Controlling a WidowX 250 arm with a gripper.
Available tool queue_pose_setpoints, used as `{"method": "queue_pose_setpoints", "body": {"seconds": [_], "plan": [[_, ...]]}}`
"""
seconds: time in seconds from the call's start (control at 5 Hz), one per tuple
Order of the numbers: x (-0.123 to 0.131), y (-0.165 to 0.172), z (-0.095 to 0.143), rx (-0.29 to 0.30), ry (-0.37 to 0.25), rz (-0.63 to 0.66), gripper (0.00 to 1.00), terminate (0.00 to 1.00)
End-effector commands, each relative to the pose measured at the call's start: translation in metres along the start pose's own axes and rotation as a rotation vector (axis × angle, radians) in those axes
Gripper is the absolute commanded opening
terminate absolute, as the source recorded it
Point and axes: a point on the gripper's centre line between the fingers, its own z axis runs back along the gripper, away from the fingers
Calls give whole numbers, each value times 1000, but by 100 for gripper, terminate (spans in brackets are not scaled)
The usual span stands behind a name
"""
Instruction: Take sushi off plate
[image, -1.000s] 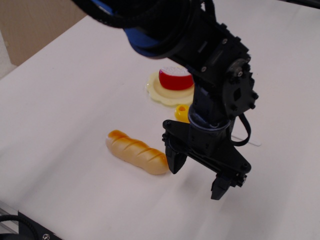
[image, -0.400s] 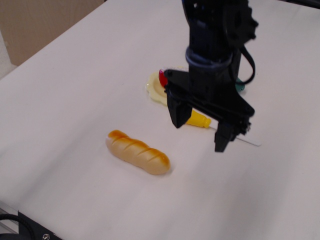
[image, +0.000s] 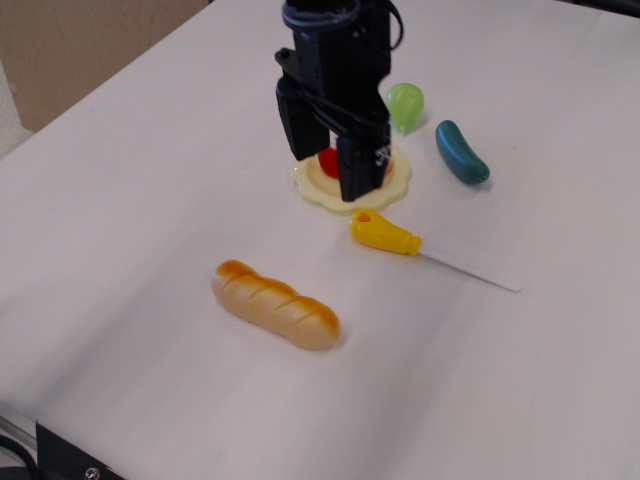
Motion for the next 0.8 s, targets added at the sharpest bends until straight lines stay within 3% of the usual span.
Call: {"method": "queue_pose_setpoints", "body": {"seconds": [0.0,0.4,0.6], "plan": [[33,52,6,2,-43,-159,100,0],[69,75,-14,67,-12,-256,100,0],[75,84,-24,63,7,-258,100,0]]}}
